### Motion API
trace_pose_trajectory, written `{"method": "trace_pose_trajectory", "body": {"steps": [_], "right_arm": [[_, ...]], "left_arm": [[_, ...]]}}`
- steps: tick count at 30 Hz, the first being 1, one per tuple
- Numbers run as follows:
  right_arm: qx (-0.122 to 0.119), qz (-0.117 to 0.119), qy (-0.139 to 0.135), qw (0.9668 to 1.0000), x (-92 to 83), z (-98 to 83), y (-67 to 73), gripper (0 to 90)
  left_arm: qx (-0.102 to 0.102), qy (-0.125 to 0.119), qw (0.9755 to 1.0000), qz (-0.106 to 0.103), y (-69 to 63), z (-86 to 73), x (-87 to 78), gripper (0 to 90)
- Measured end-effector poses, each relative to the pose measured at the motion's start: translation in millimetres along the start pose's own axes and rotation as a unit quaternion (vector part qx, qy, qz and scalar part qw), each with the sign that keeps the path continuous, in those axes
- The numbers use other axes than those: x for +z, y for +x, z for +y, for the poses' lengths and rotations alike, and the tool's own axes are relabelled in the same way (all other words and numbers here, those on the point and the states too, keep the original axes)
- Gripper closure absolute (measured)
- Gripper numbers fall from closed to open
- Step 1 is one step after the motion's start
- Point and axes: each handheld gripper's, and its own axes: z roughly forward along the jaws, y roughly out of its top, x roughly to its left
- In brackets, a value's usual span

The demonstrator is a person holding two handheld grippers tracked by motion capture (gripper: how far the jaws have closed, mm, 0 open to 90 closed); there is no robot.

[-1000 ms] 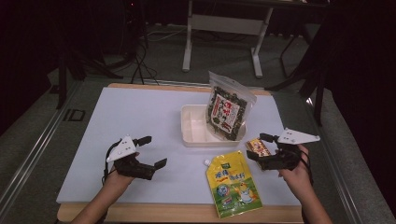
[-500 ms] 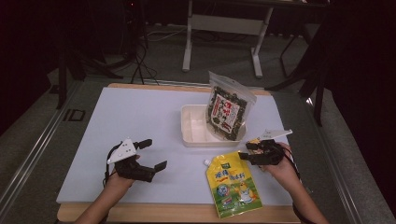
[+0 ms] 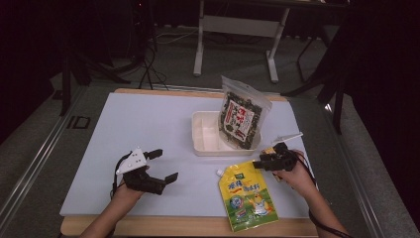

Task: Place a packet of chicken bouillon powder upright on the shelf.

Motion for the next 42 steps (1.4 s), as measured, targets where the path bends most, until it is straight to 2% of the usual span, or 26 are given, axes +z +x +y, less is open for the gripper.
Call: {"method": "trace_pose_trajectory", "body": {"steps": [12, 15, 17, 19, 20, 23, 32, 42], "right_arm": [[0.02, 0.022, 0.037, 0.9989, 12.8, 0.6, -7.9, 50.3], [0.018, 0.045, 0.046, 0.9978, 13.1, -0.3, -6.8, 59.7], [0.02, 0.054, 0.042, 0.9975, 11.9, 0.5, -6.2, 65.7], [0.01, 0.05, 0.046, 0.9976, 9.8, 1.5, -5.7, 74.4], [0.0, 0.043, 0.044, 0.9981, 8.3, 1.8, -5.4, 82.4], [-0.011, 0.041, 0.038, 0.9983, 4.7, 2.5, -3.4, 90.0], [-0.043, 0.02, 0.025, 0.9986, -8.3, 8.4, 12.2, 90.0], [-0.077, 0.03, -0.018, 0.9964, -32.8, 23.3, 38.3, 90.0]], "left_arm": [[0.0, 0.003, 1.0, -0.002, 0.7, -1.0, 0.8, 1.2], [-0.002, 0.006, 1.0, -0.001, 2.1, -2.1, 1.0, 1.3], [-0.003, 0.005, 1.0, 0.0, 2.7, -2.1, 1.0, 1.2], [-0.003, 0.004, 1.0, 0.001, 2.9, -1.9, 1.0, 1.2], [-0.004, 0.004, 1.0, 0.001, 2.8, -1.9, 1.0, 1.2], [-0.003, 0.004, 1.0, 0.001, 2.7, -2.0, 0.9, 1.3], [-0.002, 0.007, 1.0, -0.002, 1.4, -2.2, 2.4, 1.2], [-0.003, 0.019, 0.9998, -0.01, -0.6, -1.4, 5.7, 1.3]]}}
